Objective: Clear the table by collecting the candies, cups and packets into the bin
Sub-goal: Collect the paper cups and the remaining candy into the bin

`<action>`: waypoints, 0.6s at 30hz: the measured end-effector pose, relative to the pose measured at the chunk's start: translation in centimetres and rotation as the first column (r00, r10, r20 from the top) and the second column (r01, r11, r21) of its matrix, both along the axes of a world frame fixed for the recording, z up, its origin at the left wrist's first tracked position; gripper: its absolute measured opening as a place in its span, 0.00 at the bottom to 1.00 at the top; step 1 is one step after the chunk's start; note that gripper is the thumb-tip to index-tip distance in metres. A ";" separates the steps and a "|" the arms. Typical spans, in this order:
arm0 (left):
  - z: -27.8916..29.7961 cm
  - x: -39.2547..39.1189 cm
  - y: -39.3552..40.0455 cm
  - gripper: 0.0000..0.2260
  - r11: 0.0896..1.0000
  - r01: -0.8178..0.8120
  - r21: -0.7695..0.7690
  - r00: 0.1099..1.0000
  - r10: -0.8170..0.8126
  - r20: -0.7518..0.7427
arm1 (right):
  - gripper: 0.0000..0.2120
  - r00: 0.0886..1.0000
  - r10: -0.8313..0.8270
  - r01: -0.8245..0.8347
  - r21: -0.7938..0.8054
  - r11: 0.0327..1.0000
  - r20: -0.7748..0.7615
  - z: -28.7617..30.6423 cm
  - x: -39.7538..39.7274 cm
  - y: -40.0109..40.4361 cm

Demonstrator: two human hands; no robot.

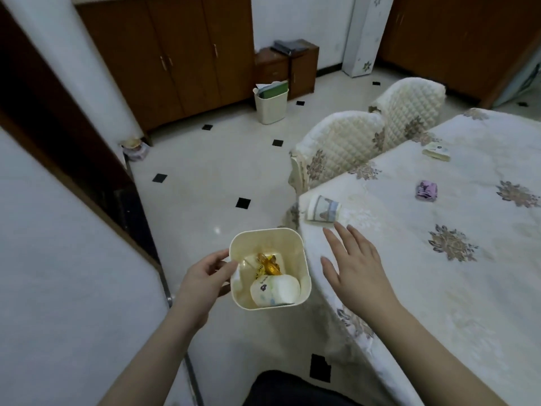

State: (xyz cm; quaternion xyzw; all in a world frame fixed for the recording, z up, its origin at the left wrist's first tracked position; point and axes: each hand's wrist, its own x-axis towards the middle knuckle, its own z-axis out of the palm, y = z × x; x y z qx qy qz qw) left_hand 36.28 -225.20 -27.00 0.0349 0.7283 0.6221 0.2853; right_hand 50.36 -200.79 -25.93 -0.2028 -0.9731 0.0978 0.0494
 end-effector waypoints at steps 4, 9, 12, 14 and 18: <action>0.0 -2.9 -2.8 0.12 1.000 -0.029 -0.004 1.000 0.029 0.002 | 0.27 1.000 -0.003 0.003 -0.008 1.000 -0.028 0.1 -3.4 -1.9; -0.7 -5.2 -4.4 0.13 0.996 -0.086 0.019 0.996 0.085 0.028 | 0.28 1.000 -0.010 0.009 -0.014 1.000 -0.024 0.0 -5.6 -2.1; -1.0 -6.2 -4.1 0.13 0.993 -0.118 0.028 0.992 0.116 0.039 | 0.28 1.000 -0.004 0.004 -0.006 1.000 -0.001 -0.7 -6.6 -1.4; -0.9 -6.8 -3.4 0.13 0.991 -0.128 0.024 0.991 0.127 0.035 | 0.28 1.000 -0.005 0.005 -0.009 1.000 0.014 -1.1 -7.5 -0.7; -1.1 -8.7 -1.2 0.14 0.995 -0.104 -0.004 0.994 0.104 0.031 | 0.28 1.000 -0.008 0.008 -0.020 1.000 0.013 -2.3 -9.3 0.9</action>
